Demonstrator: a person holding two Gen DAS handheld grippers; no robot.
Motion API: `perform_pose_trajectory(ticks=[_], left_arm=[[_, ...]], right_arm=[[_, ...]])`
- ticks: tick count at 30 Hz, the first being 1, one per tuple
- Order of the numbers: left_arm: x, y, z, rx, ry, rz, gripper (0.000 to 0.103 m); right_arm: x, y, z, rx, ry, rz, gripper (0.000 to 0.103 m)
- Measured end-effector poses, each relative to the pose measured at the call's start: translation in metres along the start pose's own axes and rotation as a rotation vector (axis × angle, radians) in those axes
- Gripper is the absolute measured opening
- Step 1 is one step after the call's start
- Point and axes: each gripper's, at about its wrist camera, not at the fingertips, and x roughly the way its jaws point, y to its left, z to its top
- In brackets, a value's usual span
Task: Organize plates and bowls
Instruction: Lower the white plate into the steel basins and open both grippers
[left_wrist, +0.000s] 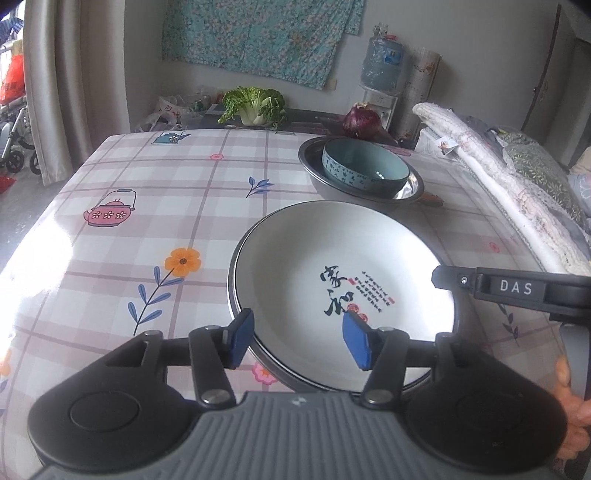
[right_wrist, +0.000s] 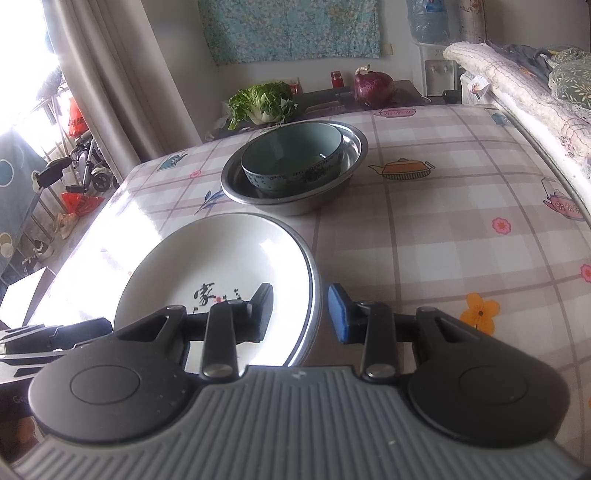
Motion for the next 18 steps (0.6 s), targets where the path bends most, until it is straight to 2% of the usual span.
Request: perform_pose_trajectory(ticks=[6,10,15,18], left_arm=[[-0.003,-0.003,-0.001,0.009,0.02,0.01,0.062],[-0.006,-0.007,-0.001,0.012,0.026,0.024,0.067],[-0.013,-0.014,-0.002,0.028,0.014,0.04,0.073],[-0.017,-0.019,-0.003,0.045,0.007,0.048,0.076]], right_arm=[[-0.003,-0.003,-0.012,0.027,0.016,0.012,0.033],[-0.016,-0.008,-0.016,0.046,0.0,0.008,0.047],[-0.029,-0.018,-0.025,0.074,-0.002,0.0,0.059],[-0.036,-0.022,-0.031,0.08,-0.002,-0.006,0.071]])
